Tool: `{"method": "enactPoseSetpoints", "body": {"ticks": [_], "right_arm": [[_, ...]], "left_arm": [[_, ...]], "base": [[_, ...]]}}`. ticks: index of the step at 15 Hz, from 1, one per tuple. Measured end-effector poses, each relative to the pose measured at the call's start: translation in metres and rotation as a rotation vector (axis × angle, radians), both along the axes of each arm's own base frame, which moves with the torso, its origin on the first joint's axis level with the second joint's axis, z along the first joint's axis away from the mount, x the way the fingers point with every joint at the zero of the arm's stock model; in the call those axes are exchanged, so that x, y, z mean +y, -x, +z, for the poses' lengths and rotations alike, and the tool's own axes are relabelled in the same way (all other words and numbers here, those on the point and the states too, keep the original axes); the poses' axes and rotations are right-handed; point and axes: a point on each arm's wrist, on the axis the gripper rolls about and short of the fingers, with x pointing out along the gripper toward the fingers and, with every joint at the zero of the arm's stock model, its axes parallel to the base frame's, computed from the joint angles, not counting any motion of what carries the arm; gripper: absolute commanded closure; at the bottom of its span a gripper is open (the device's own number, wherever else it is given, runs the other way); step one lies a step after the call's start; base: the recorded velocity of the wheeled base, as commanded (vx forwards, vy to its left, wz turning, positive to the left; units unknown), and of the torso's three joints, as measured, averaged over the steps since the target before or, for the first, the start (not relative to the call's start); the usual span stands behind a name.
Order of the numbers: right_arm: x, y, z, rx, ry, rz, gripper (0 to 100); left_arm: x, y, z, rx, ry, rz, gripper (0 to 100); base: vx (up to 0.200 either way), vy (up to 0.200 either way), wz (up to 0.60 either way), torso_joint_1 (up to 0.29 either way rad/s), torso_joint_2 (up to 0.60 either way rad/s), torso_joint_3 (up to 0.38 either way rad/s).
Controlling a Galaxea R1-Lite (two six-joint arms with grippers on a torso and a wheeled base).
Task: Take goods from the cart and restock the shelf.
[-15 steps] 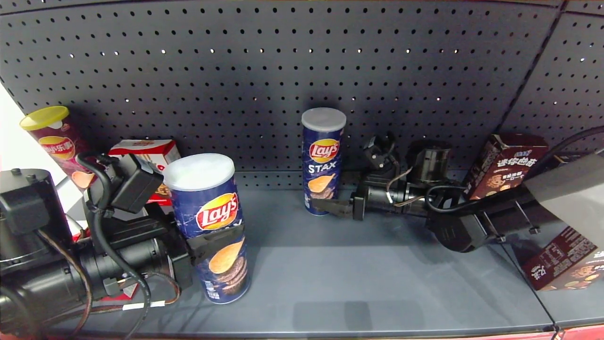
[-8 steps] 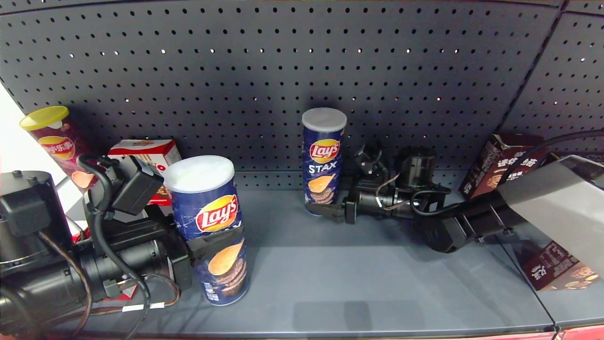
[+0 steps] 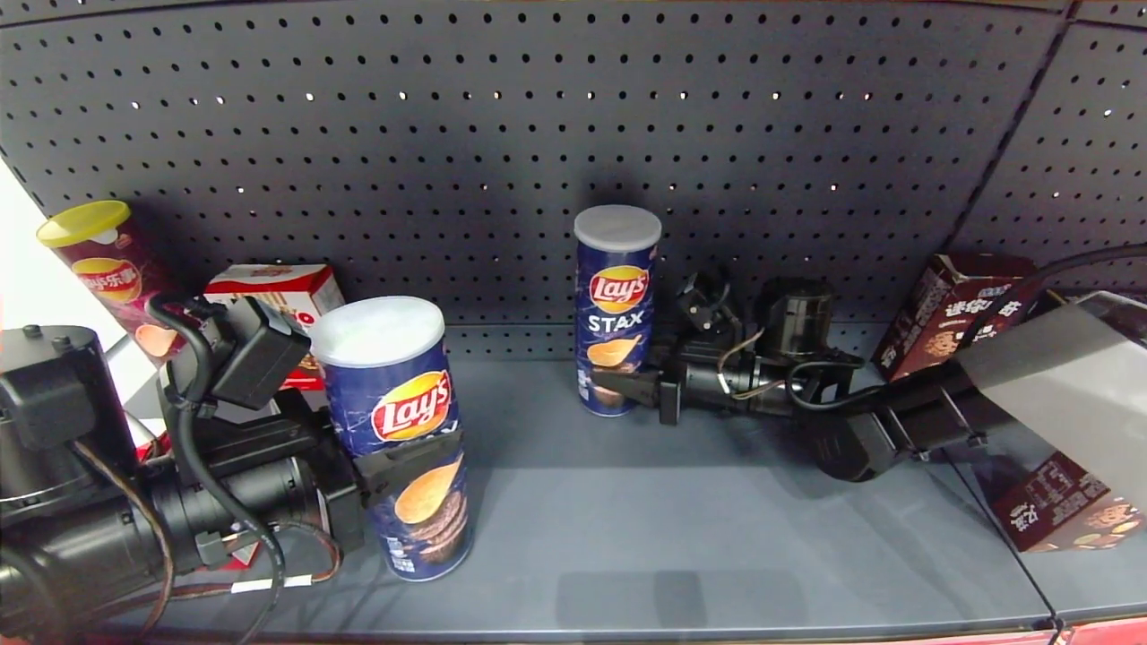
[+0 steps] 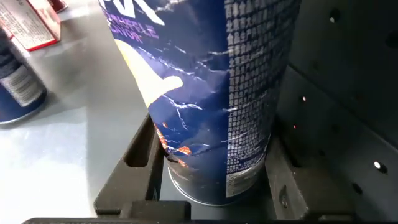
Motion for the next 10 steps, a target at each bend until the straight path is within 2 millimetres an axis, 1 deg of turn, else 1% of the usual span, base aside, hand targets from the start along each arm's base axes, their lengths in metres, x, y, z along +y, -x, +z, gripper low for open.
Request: {"method": "enactPoseSetpoints", "body": {"ticks": [2,4,6,8,10], "right_arm": [[-0.004,0.018,0.009,0.005,0.004,-0.006,100],[-0.007,0.048,0.014,0.018,0.014,-0.004,100],[-0.010,0.081,0.010,0.033,0.026,0.003,100],[-0.013,0.114,0.005,0.021,0.024,-0.005,100],[-0.014,0.139,0.003,-0.011,-0.002,-0.001,100]], "left_arm": [[0.000,0.001,0.002,-0.007,0.003,0.000,100],[0.002,0.004,0.000,-0.003,0.003,0.000,100],[0.002,0.006,-0.001,-0.001,0.002,-0.004,100],[0.002,0.006,0.002,-0.011,0.016,-0.002,100],[0.002,0.005,0.008,-0.040,0.044,0.001,100]], "base": [[0.000,0.000,0.00,0.000,0.00,0.000],[0.000,0.000,0.00,0.000,0.00,0.000],[0.000,0.000,0.00,0.000,0.00,0.000],[0.000,0.000,0.00,0.000,0.00,0.000],[0.000,0.000,0.00,0.000,0.00,0.000]]}}
